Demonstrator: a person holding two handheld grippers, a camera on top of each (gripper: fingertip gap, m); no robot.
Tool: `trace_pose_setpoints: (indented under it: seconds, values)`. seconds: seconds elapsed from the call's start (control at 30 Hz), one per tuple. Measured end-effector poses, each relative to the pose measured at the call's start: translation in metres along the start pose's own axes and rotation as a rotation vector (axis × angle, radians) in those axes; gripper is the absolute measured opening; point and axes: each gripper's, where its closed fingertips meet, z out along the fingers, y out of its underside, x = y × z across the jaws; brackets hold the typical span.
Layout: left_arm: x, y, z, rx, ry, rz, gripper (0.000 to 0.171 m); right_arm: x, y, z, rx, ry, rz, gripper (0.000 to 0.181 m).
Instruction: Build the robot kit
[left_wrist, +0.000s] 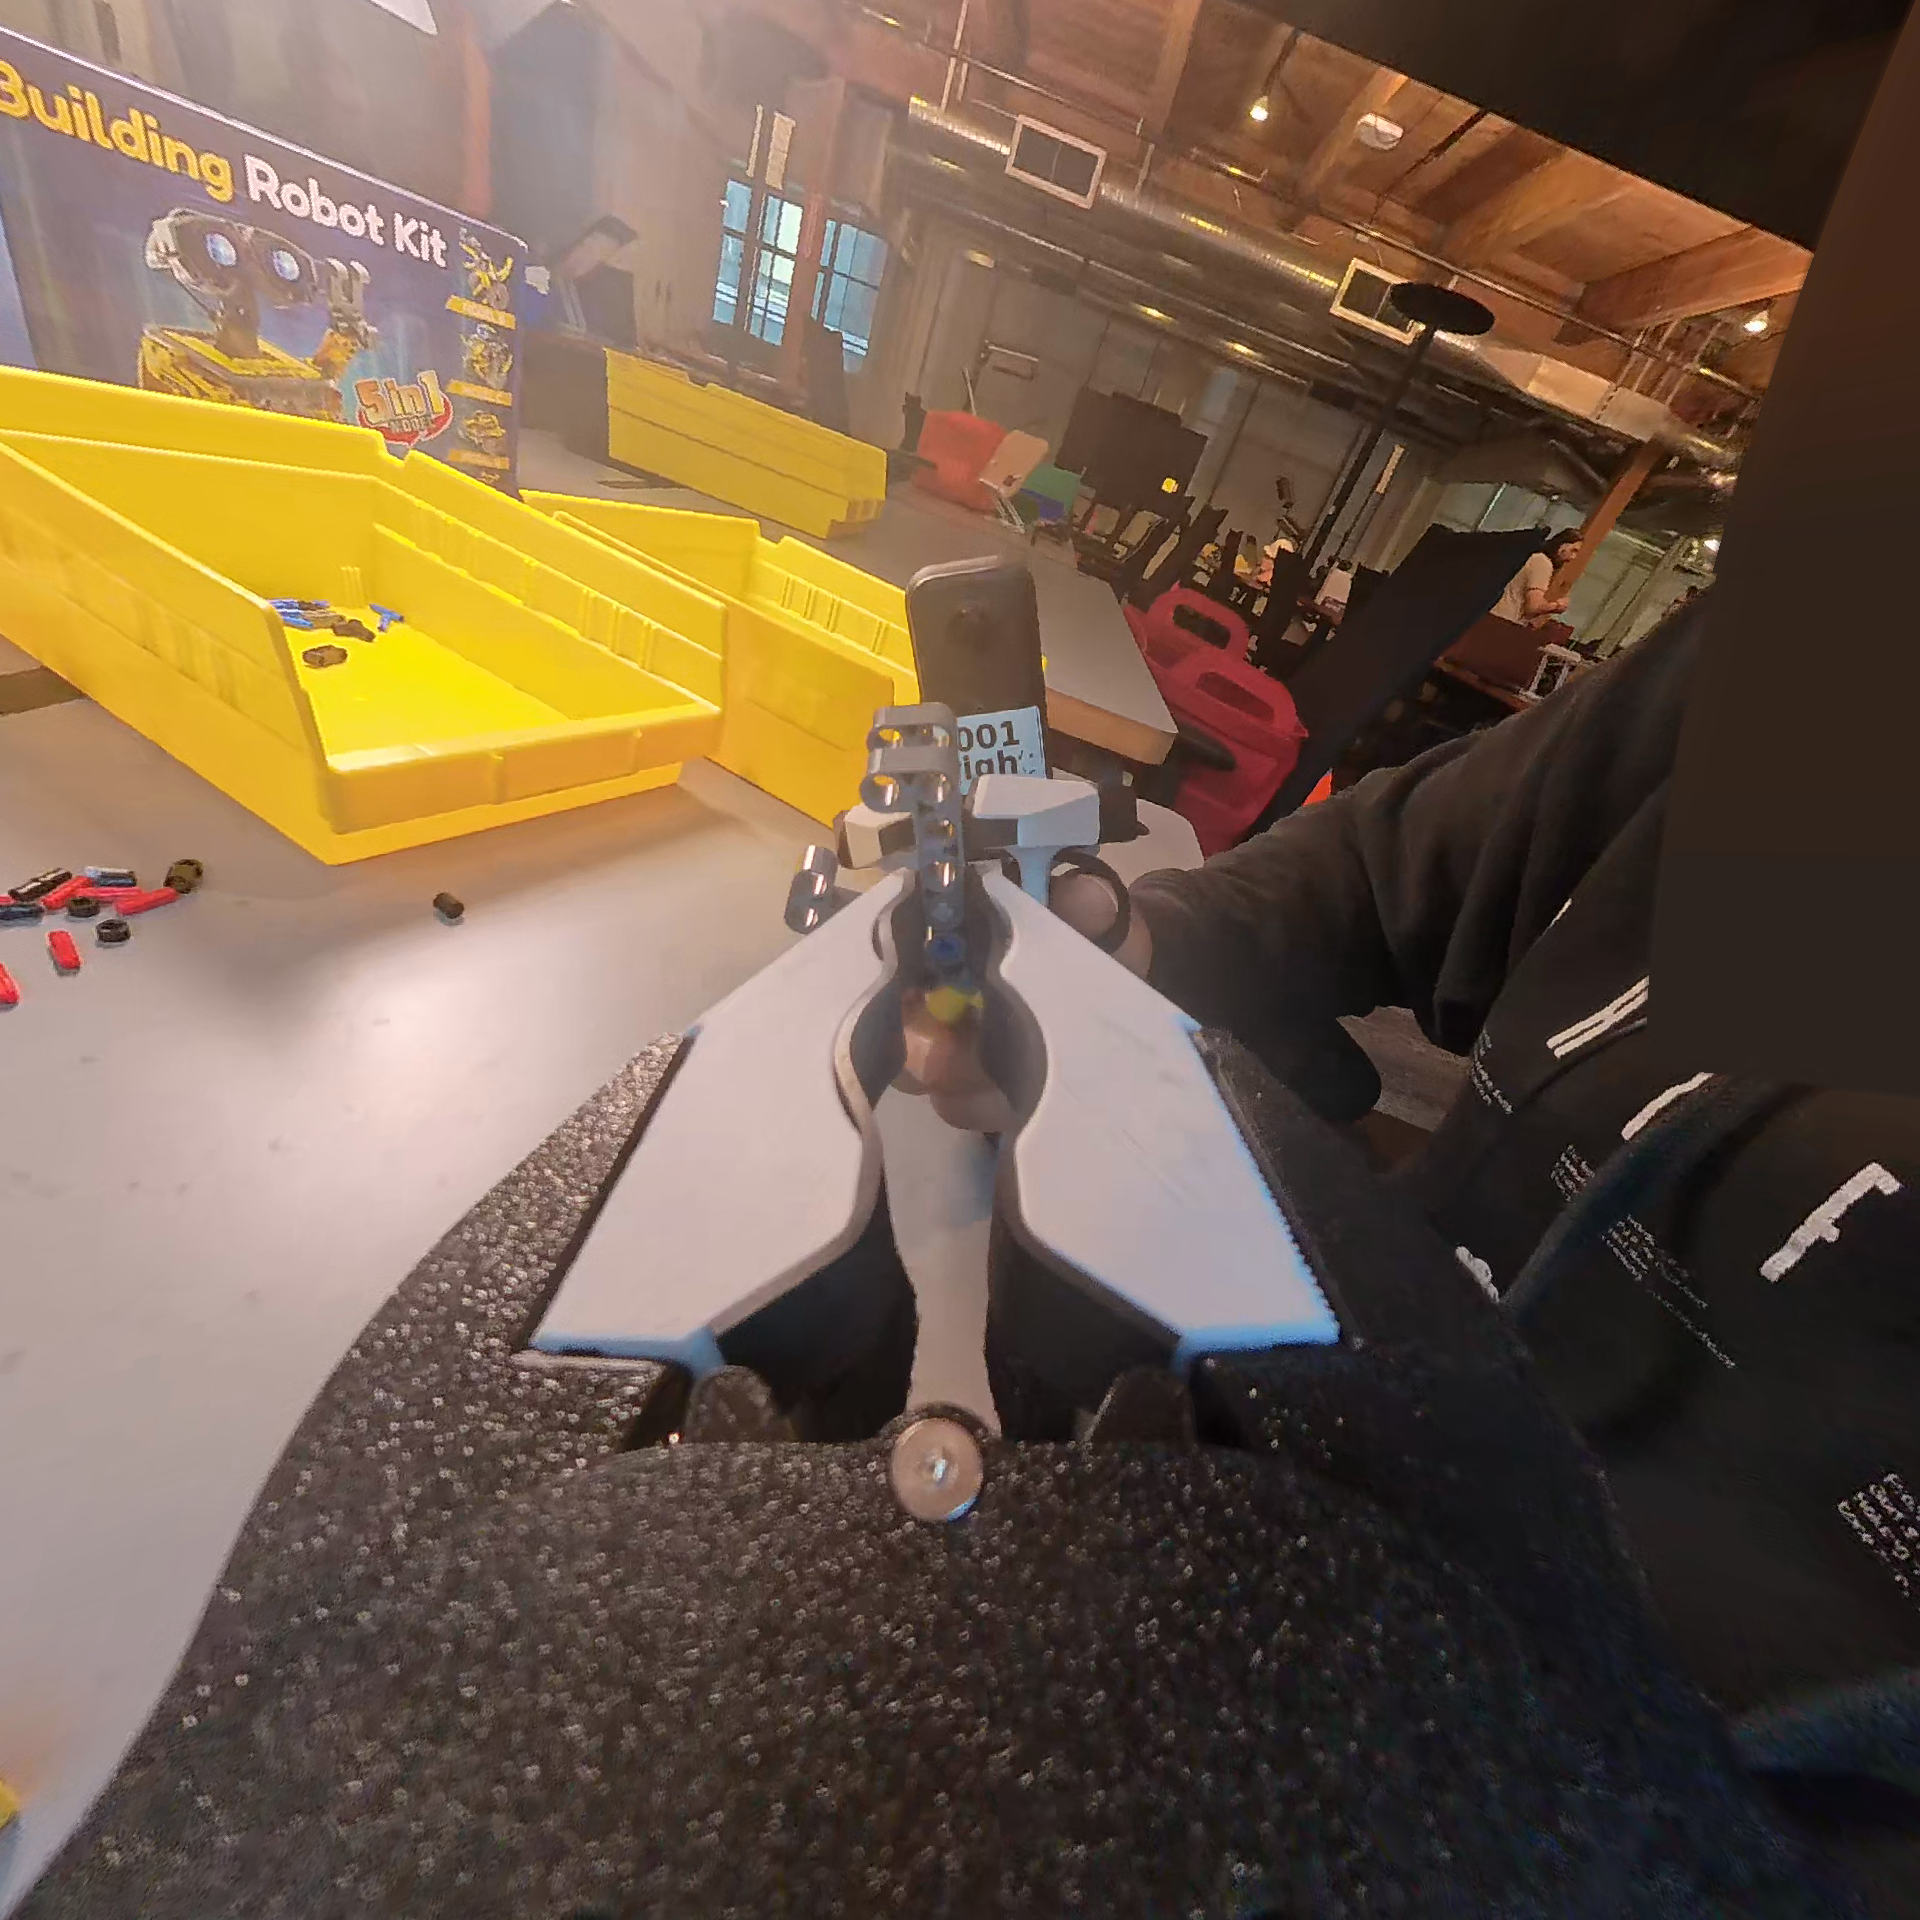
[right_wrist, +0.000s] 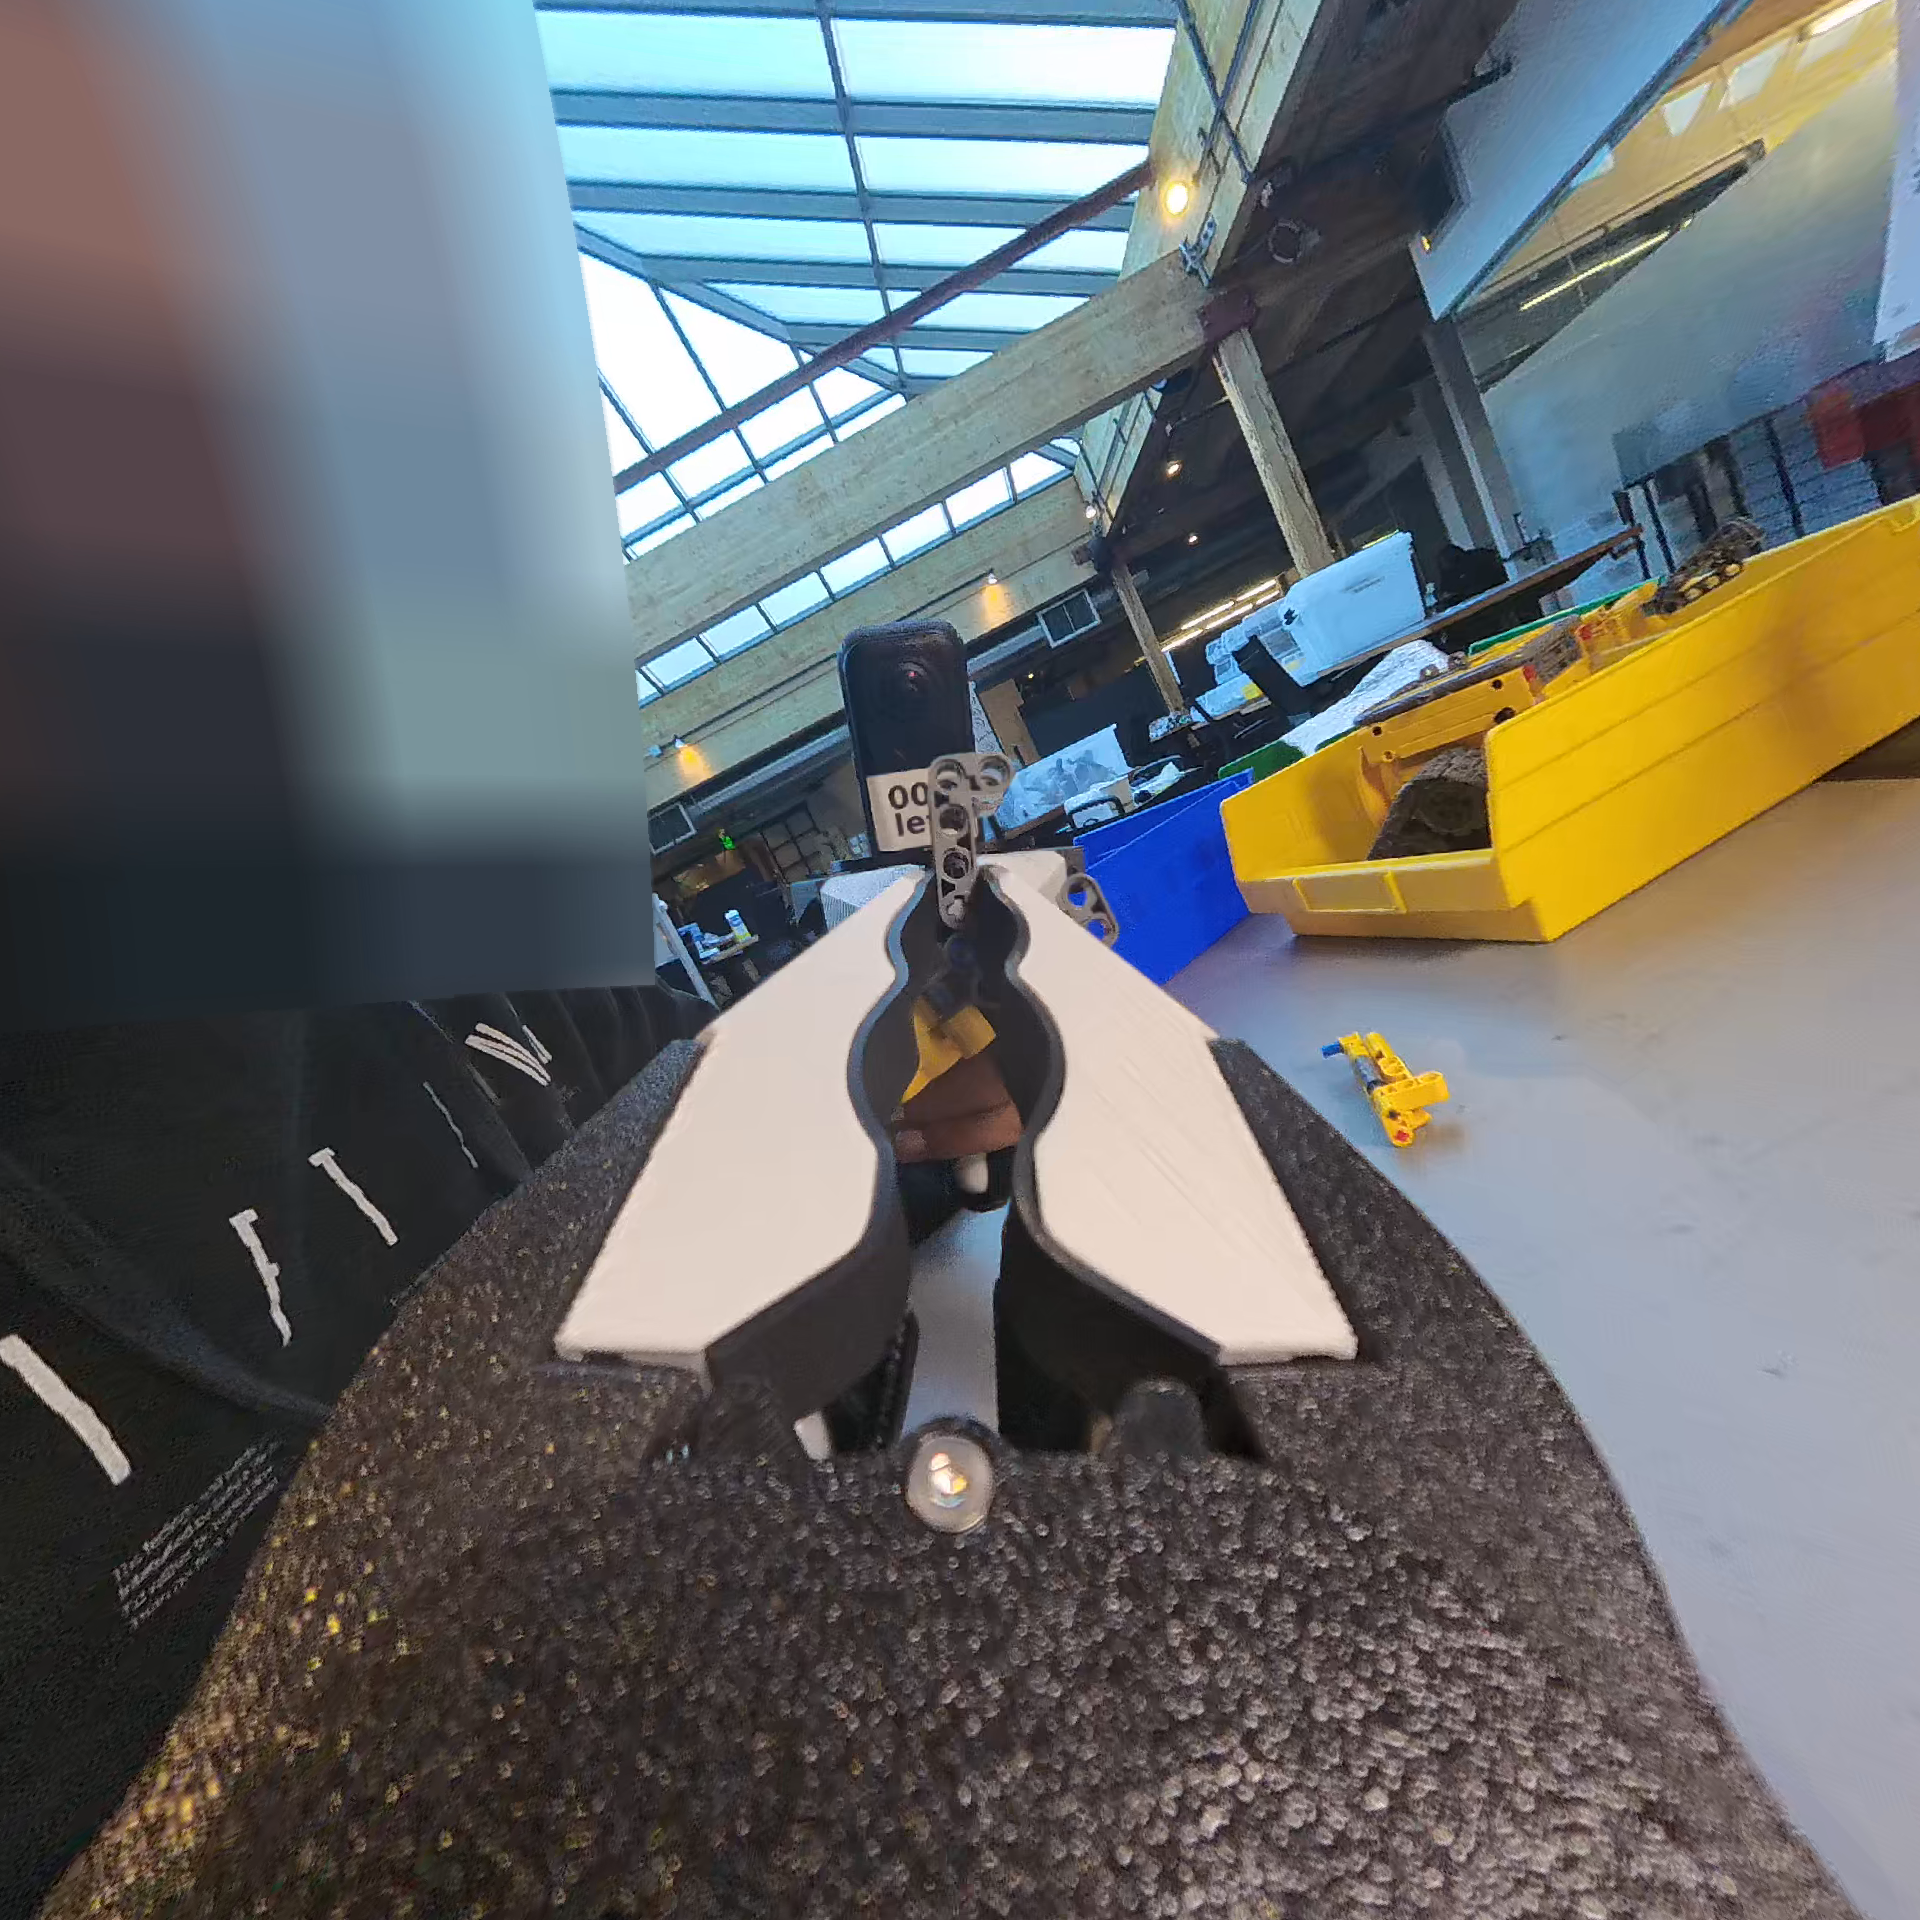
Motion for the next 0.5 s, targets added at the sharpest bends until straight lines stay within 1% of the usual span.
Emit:
trace_pose_setpoints:
  seconds: [0.07,0.17,0.27,0.37,0.43,0.5]
  values:
    - [0.000,0.001,0.000,-0.010,-0.002,0.013,0.006,0.000,0.001,0.000,0.003,0.013,-0.012,0.007]
    - [0.001,0.003,-0.002,-0.047,-0.017,0.075,0.006,-0.001,0.004,0.001,-0.020,0.013,-0.047,0.007]
    - [0.002,0.008,-0.004,-0.087,-0.019,0.123,0.006,-0.001,0.009,0.001,-0.077,0.011,-0.099,0.007]
    - [0.007,0.007,-0.005,-0.107,-0.001,0.158,0.006,-0.008,0.010,0.003,-0.071,-0.017,-0.105,0.007]
    - [0.007,0.013,-0.006,-0.154,-0.008,0.206,0.006,-0.008,0.014,0.002,-0.135,-0.016,-0.179,0.007]
    - [0.010,0.014,-0.006,-0.161,-0.003,0.261,0.006,-0.010,0.018,0.001,-0.202,-0.035,-0.216,0.007]
